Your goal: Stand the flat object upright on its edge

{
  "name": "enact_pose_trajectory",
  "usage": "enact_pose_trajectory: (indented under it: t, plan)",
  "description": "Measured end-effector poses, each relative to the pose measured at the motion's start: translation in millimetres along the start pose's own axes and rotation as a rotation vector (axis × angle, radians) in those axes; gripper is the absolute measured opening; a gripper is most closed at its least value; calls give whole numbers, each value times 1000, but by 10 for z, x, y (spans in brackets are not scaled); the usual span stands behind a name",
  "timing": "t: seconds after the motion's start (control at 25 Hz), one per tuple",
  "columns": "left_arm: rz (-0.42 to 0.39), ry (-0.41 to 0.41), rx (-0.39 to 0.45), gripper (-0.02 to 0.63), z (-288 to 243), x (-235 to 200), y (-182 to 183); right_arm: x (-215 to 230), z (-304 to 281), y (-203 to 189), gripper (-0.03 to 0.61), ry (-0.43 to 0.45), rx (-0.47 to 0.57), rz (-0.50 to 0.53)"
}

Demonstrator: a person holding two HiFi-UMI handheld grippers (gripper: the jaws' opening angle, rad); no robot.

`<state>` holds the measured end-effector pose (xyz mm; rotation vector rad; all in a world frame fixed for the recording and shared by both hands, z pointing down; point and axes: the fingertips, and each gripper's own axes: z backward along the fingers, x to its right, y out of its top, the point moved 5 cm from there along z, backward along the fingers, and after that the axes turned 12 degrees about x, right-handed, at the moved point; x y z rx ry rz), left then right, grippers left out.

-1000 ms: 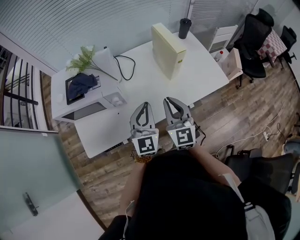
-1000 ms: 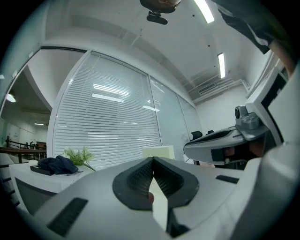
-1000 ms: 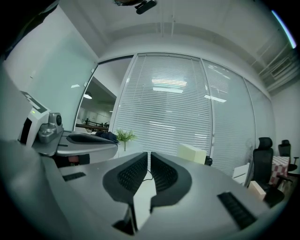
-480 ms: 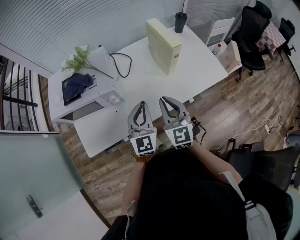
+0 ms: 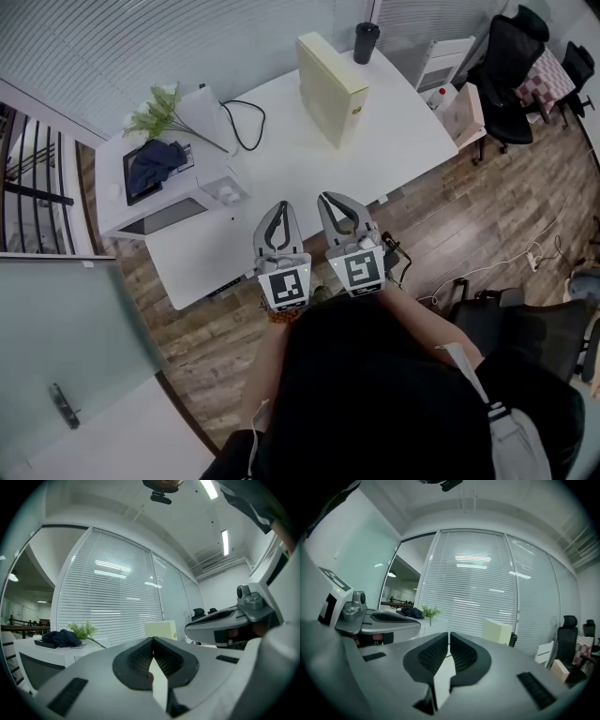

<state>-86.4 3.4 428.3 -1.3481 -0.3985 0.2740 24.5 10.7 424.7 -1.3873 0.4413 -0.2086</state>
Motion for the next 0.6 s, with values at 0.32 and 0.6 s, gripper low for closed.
enact_pose_trajectory:
  t: [0.32,0.6]
  plan:
    - [11,19,-18,6,-8,-46,-61,-3,-69,-44,14,17,-20,6]
    - [16,26,-32,7,-68,-93,-116,16,-154,-87,14,31,-31,8]
